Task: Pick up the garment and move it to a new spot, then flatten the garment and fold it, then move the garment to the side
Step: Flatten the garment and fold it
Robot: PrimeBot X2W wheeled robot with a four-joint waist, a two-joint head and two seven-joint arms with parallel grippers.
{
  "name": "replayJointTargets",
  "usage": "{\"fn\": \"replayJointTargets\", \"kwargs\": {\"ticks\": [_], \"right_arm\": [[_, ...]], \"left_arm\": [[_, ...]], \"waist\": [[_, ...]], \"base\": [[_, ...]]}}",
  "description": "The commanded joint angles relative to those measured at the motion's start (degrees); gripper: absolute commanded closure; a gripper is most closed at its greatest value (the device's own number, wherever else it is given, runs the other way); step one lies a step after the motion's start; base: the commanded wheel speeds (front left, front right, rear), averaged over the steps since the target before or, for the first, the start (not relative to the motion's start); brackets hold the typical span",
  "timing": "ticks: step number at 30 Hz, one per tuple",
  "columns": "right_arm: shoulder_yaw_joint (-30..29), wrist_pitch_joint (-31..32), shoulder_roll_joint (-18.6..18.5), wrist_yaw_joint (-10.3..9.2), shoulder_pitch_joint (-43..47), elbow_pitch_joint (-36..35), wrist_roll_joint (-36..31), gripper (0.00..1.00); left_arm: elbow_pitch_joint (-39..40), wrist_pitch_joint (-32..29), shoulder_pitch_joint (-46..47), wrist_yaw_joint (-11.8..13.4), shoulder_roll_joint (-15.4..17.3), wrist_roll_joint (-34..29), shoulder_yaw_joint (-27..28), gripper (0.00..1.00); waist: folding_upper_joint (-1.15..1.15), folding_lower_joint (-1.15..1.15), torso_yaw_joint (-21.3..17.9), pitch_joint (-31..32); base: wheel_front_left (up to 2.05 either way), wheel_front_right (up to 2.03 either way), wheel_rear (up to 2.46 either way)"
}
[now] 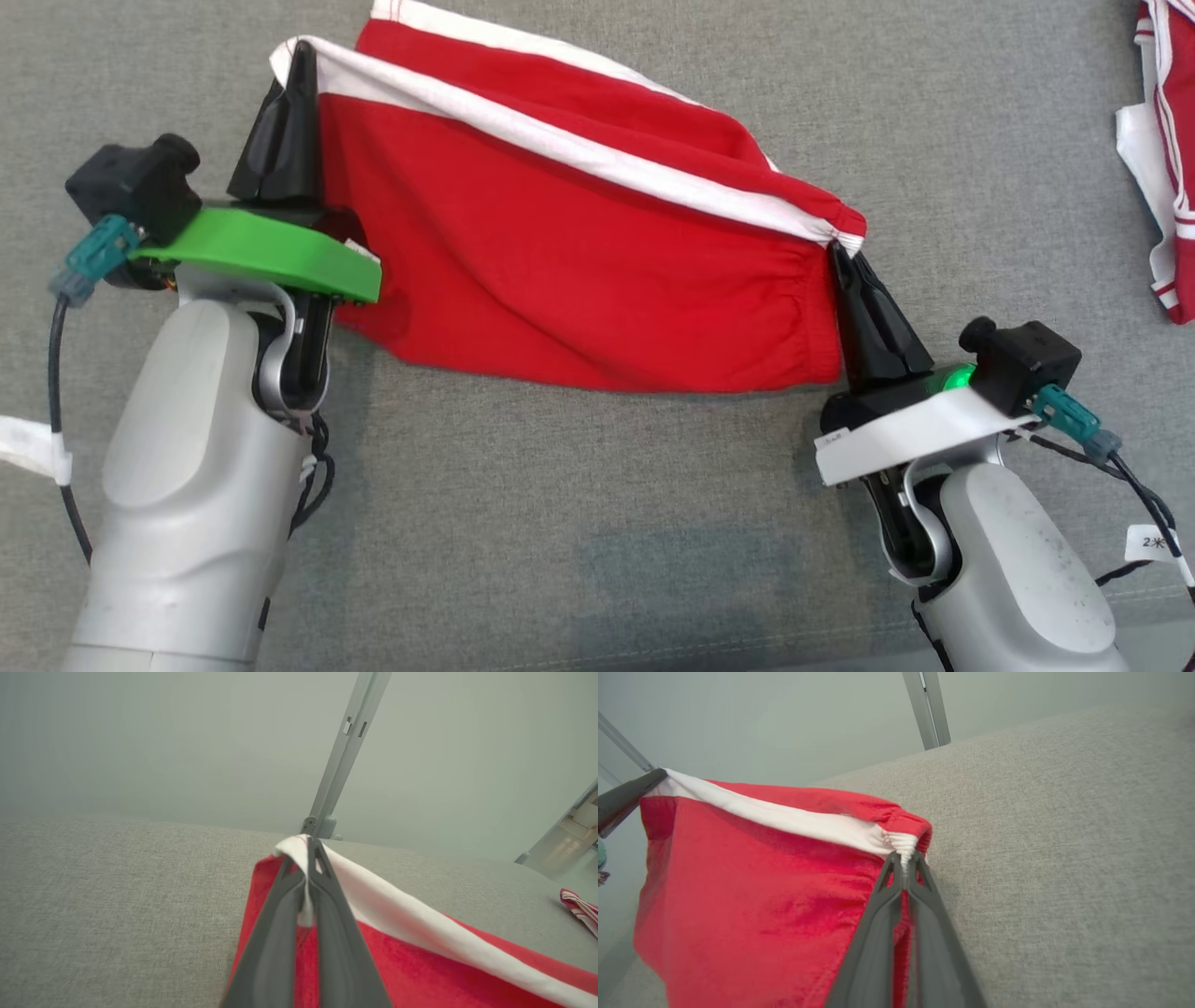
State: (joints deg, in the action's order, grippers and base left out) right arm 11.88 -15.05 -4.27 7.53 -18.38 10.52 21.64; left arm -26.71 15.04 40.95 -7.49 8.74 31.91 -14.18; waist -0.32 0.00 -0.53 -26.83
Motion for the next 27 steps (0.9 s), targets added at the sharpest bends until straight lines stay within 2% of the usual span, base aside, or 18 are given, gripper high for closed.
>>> {"fn": "replayJointTargets", "kwargs": {"ticks": [1, 9, 16, 23, 24, 26, 27], "right_arm": [[0.0, -0.2, 0.1, -0.09, -0.9, 0.3, -0.3, 1.0], [-0.5, -0.2, 1.3, -0.09, -3.9, 2.5, -1.4, 1.0], [1.0, -0.2, 1.3, -0.09, -5.9, 3.9, 1.5, 1.0], [1.5, -0.2, 1.3, -0.1, -7.1, 4.6, 1.6, 1.0], [1.6, -0.2, 1.3, -0.1, -7.2, 4.7, 1.5, 0.87], [1.7, -0.2, 1.3, -0.1, -7.4, 4.6, 1.1, 0.58], [1.8, -0.2, 1.3, -0.1, -7.5, 4.6, 1.0, 0.41]], "left_arm": [[-0.6, 0.2, 1.3, 0.1, 0.4, -0.4, 0.1, 1.0], [-8.9, 0.2, 9.9, 0.1, 0.5, -2.2, -1.3, 1.0], [-15.5, 0.2, 14.5, 0.1, 0.7, -3.3, -2.4, 1.0], [-22.6, 0.1, 17.8, 0.1, 0.5, -3.8, -3.6, 1.0], [-24.0, 0.2, 18.5, 0.1, 0.4, -3.8, -3.7, 1.0], [-26.2, 0.2, 19.9, 0.1, 0.2, -4.2, -3.7, 0.8], [-27.1, 0.2, 20.4, 0.1, 0.0, -4.3, -3.7, 0.7]], "waist": [[0.32, 0.0, -1.4, -2.3], [0.32, 0.0, -2.9, -4.7], [0.32, 0.0, -4.0, -5.8], [0.32, 0.0, -4.8, -5.8], [0.32, 0.0, -4.9, -5.7], [0.32, 0.0, -4.9, -5.6], [0.32, 0.0, -5.0, -5.5]], "base": [[0.0, 0.0, 0.0], [0.0, 0.0, 0.0], [0.0, 0.0, 0.0], [0.0, 0.0, 0.0], [0.0, 0.0, 0.0], [0.0, 0.0, 0.0], [0.0, 0.0, 0.0]]}}
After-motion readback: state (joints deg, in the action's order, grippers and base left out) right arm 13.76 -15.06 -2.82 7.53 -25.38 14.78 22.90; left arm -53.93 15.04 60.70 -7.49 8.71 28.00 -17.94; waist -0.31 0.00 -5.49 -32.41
